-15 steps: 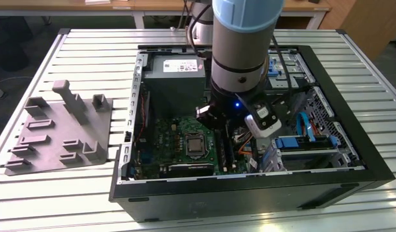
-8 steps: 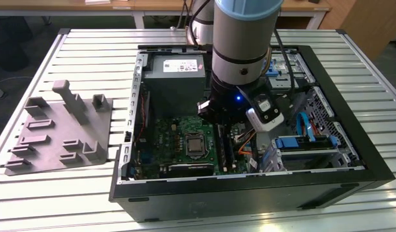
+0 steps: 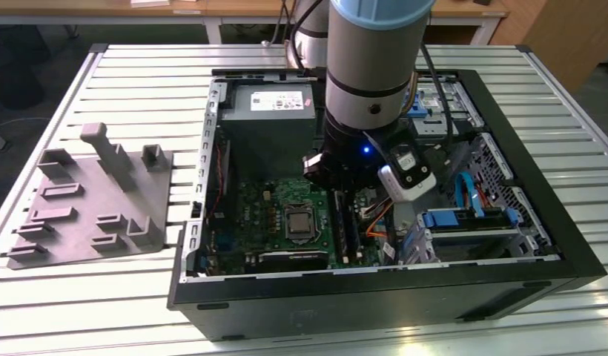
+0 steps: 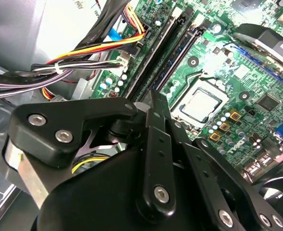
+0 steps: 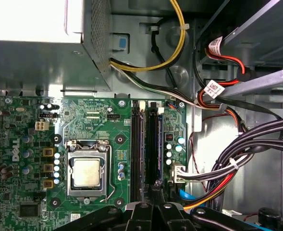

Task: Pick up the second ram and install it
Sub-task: 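Insert the second ram into the second slot, then press down the second ram until it locks into place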

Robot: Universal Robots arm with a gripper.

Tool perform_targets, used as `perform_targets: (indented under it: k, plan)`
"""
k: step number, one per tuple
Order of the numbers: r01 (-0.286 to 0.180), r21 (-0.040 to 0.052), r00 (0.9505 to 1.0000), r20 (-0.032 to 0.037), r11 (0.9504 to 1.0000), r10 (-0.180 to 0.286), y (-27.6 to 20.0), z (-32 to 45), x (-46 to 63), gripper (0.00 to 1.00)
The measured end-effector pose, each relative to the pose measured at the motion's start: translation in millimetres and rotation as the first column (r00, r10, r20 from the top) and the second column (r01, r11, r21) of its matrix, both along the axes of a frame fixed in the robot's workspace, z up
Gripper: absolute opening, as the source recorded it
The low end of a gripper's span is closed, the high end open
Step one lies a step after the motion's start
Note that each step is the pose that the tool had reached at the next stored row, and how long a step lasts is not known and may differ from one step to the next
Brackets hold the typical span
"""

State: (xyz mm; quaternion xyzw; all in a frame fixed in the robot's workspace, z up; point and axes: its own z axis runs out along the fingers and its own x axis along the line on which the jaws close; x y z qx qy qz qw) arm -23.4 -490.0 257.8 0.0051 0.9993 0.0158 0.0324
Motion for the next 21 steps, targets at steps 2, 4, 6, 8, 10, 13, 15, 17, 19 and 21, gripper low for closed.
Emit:
perform_targets:
  k: [2,4,6,8,10,13,15,17,19,21]
  plan:
    - [0.000,0.0000,1.0000,0.0000,1.0000,0.000,0.0,0.0,0.0,0.10]
    - [0.000,0.0000,1.0000,0.0000,1.0000,0.000,0.0,0.0,0.0,0.10]
    - [0.000,0.0000,1.0000,0.0000,1.0000,0.000,0.0,0.0,0.0,0.10]
    - [0.000,-0.0005,1.0000,-0.0002,1.0000,0.000,0.8,-0.4,0.0,0.10]
    - [0.000,-0.0002,1.0000,0.0000,1.0000,0.000,4.5,-2.4,-0.1,0.10]
    - [0.000,-0.0002,1.0000,0.0000,1.0000,0.000,12.6,-7.7,0.0,0.10]
    - [0.000,-0.0003,1.0000,-0.0001,1.0000,0.000,19.0,-11.4,0.0,0.10]
    - [0.000,0.0000,1.0000,0.0000,1.0000,0.000,27.5,-14.3,0.0,0.10]
    - [0.000,-0.0015,1.0000,-0.0001,1.0000,0.000,36.2,-15.9,0.0,0.10]
    - [0.000,-0.0028,1.0000,-0.0001,1.0000,0.000,42.2,-17.9,-0.2,0.10]
